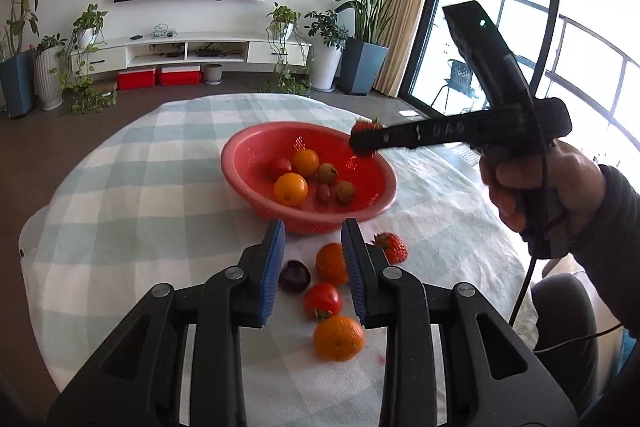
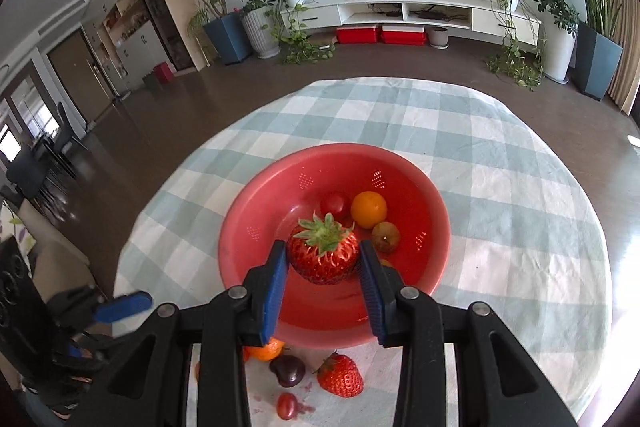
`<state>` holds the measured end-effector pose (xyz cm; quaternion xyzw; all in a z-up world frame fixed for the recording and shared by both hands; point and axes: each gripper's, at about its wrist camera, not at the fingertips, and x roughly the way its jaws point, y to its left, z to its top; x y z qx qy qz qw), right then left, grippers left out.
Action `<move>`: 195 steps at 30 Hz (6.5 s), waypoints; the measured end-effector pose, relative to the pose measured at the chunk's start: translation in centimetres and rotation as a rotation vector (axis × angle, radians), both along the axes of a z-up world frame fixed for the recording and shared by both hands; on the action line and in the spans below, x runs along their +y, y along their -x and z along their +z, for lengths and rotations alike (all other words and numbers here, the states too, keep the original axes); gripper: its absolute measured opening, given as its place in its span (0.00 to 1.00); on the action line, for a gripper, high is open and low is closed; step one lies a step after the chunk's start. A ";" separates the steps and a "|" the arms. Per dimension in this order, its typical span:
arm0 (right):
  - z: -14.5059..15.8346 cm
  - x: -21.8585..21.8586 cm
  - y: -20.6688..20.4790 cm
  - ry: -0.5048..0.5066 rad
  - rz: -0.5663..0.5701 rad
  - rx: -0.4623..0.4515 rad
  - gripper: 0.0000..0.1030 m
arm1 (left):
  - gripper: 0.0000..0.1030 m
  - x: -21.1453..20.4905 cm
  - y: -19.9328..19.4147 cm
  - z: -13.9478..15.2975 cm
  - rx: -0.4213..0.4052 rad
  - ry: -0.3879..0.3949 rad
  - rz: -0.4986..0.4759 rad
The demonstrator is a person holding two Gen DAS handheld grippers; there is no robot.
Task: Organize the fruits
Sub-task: 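Carry the strawberry over the red colander with the right gripper while the left holds the orange, then lower the orange into the colander with the left gripper while the right releases the strawberry, then withdraw both grippers from the colander toward the remaining fruits, then grasp a red tomato with the left gripper while the right gripper grasps a dark red grape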
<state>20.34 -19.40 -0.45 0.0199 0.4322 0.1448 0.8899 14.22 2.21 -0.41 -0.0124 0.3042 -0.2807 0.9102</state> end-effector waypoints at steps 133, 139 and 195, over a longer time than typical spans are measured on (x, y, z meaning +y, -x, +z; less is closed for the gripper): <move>-5.0 -4.1 14.5 -0.181 -0.219 -0.093 0.70 | 0.89 -5.1 2.8 -5.9 0.096 -0.272 -0.020; -5.4 -4.3 14.4 -0.165 -0.235 -0.082 0.70 | 0.67 -5.4 2.1 -6.6 0.120 -0.293 -0.013; -8.2 5.9 11.7 0.176 -0.010 0.015 0.35 | 0.30 -1.5 2.1 -6.8 0.147 -0.155 0.038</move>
